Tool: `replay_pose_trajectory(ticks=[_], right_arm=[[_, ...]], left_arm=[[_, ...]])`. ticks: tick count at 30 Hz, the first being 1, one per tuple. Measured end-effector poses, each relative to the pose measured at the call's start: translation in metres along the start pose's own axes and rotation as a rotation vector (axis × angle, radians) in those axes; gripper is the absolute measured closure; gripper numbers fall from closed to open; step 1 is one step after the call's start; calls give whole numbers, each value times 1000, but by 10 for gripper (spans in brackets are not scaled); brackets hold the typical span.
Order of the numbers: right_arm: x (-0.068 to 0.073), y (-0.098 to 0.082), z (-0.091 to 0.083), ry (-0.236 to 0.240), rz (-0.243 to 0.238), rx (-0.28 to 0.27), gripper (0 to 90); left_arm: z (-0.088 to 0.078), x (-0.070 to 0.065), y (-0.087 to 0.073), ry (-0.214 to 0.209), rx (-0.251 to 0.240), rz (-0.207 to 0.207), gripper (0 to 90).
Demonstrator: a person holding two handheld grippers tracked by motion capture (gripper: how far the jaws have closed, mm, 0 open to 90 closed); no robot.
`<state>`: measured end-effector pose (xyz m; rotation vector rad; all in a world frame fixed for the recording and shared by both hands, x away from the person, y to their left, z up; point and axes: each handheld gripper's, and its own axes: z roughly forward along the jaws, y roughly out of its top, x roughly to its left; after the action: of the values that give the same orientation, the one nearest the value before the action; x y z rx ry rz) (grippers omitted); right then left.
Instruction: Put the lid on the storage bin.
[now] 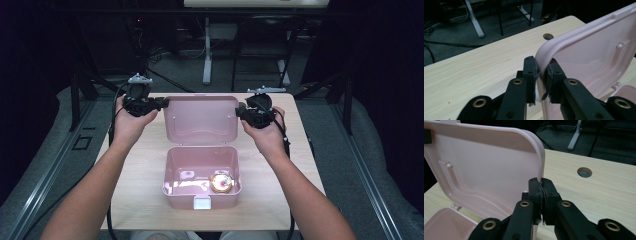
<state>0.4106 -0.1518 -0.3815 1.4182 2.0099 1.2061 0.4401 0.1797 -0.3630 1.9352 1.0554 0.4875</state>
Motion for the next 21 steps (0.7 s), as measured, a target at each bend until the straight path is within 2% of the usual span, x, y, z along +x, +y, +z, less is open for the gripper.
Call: replay_pose_trajectory(ticks=[8, 12, 16, 21], right_arm=[[-2, -1, -1, 8, 6, 2, 861], [-3, 2, -3, 24, 7, -26, 821], [-3, 11, -5, 23, 1, -48, 805], [-6, 18, -2, 45, 17, -41, 788]], left_arm=[[-1, -5, 0, 20, -2, 27, 810], [-2, -7, 0, 23, -7, 31, 809], [-3, -7, 0, 22, -4, 34, 810], [-4, -7, 1, 18, -3, 35, 809]])
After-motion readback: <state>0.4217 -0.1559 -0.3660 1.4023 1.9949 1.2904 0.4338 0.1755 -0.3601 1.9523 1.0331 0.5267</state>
